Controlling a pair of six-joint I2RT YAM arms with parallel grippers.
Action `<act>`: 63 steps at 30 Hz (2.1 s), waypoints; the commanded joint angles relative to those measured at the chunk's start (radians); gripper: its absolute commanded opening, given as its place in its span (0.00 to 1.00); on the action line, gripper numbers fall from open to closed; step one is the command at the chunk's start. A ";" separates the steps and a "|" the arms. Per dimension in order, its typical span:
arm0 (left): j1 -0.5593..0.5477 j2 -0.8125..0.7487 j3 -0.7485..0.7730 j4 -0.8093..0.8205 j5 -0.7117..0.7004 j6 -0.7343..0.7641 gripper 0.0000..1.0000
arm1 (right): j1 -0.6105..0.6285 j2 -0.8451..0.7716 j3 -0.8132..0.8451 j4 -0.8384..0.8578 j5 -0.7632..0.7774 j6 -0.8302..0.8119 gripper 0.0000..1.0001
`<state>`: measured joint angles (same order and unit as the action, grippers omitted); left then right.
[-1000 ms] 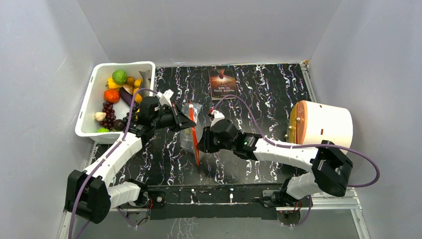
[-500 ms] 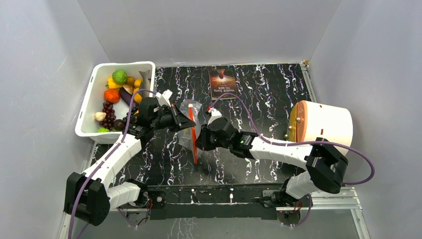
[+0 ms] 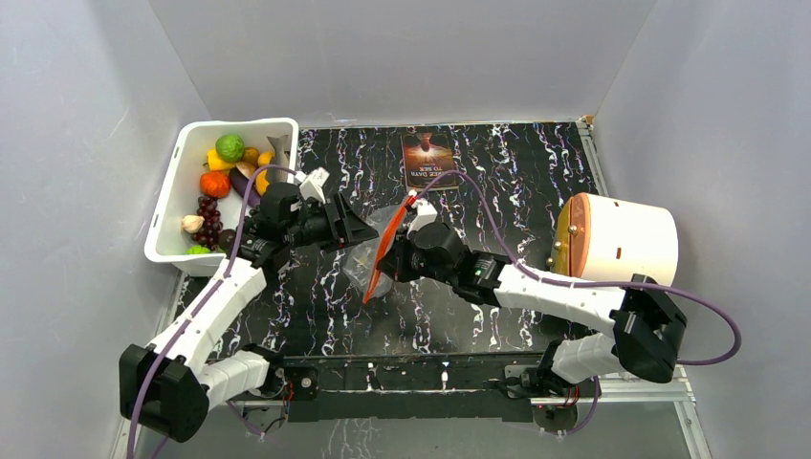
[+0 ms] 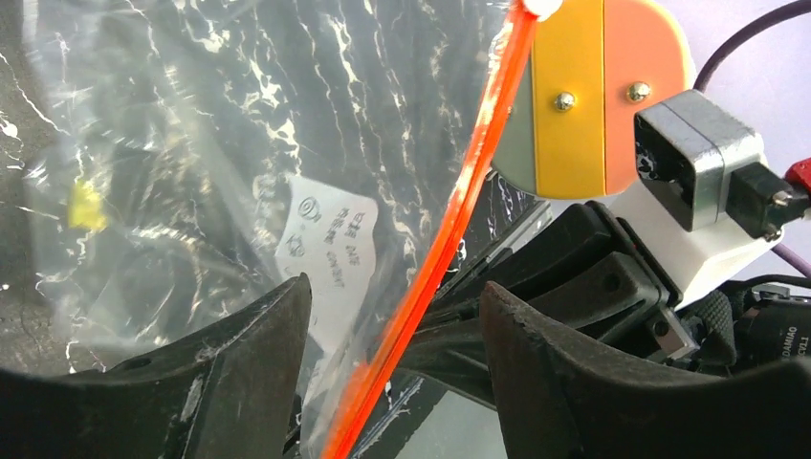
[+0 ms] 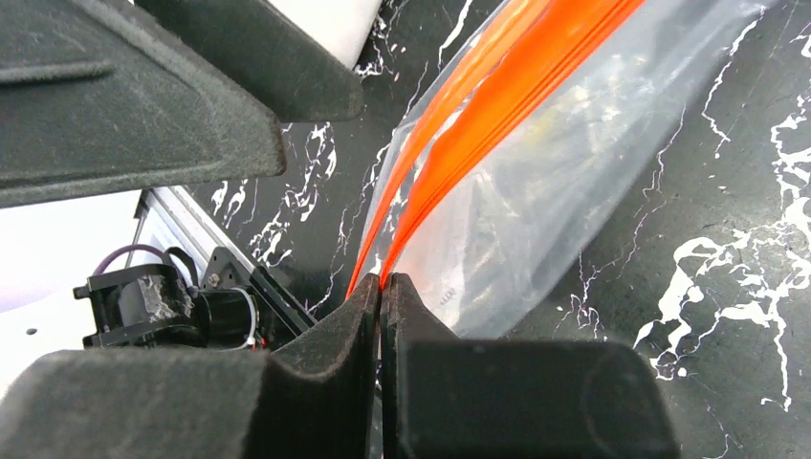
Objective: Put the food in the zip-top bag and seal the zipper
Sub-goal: Open the zipper of the food storage bag.
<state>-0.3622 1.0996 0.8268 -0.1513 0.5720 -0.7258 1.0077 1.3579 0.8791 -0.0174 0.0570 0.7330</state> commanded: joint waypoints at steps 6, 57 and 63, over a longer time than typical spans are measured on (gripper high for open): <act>-0.006 -0.042 -0.067 0.075 0.109 0.025 0.63 | -0.003 -0.044 0.053 0.019 0.031 -0.015 0.00; -0.021 -0.087 -0.062 0.068 0.066 0.011 0.00 | -0.031 -0.146 0.123 -0.212 0.239 0.176 0.45; -0.021 -0.084 -0.070 0.058 0.065 0.022 0.00 | -0.041 -0.087 0.198 -0.228 0.219 0.161 0.46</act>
<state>-0.3817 1.0203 0.7677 -0.1055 0.6064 -0.7071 0.9768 1.2461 0.9936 -0.2615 0.2630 0.8940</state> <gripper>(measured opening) 0.007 0.460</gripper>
